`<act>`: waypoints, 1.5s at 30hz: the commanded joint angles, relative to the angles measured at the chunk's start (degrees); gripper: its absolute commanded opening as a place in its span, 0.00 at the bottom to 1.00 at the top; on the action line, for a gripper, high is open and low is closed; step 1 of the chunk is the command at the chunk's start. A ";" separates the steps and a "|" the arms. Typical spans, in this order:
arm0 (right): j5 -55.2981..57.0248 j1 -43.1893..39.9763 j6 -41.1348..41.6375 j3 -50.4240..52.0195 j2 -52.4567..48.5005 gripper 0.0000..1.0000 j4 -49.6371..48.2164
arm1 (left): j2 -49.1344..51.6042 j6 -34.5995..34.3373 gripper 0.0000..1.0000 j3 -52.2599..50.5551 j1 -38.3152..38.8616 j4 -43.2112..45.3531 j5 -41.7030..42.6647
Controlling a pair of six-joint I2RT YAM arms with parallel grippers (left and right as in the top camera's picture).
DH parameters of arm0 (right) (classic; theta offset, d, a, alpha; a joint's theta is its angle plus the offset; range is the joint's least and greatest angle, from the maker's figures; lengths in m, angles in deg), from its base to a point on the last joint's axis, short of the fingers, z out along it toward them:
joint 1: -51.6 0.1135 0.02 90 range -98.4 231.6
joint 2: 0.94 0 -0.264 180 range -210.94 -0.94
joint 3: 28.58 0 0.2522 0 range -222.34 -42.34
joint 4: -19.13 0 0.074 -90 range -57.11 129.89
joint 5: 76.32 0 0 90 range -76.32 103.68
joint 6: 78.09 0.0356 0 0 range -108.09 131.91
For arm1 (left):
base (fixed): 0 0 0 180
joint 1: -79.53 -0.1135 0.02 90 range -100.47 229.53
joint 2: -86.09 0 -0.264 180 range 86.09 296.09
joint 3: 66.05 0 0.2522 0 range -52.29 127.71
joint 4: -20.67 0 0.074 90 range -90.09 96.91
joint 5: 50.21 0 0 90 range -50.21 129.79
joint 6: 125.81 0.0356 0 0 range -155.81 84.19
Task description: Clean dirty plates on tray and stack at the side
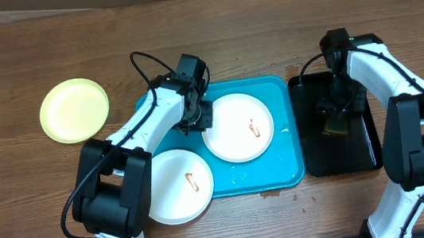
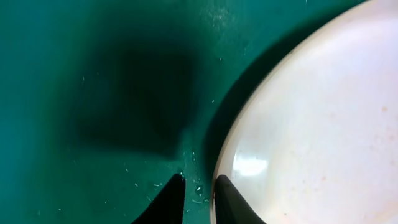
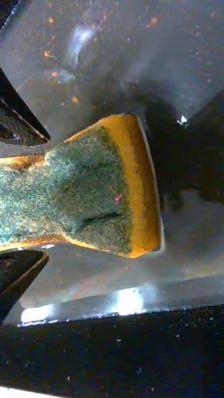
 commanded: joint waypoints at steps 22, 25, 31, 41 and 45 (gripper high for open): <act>-0.42 -0.02 -0.22 1.20 0.74 0.14 -0.07 | 0.37 -0.17 0.25 1.25 0.39 1.29 -3.13; -0.44 0.00 -0.20 1.20 0.74 0.47 0.02 | 0.37 -0.22 0.25 1.25 0.39 1.25 -3.04; -0.42 -0.02 -0.22 1.20 0.74 0.04 0.15 | 0.37 -0.20 0.17 1.25 0.61 0.57 -1.53; -0.44 -0.02 -0.22 1.20 0.74 0.31 0.04 | 0.37 -0.24 0.24 0.70 0.74 0.02 -1.40; -0.44 0.00 -0.20 1.20 0.74 0.31 -0.15 | 0.37 -0.24 0.21 0.55 0.94 0.39 -1.38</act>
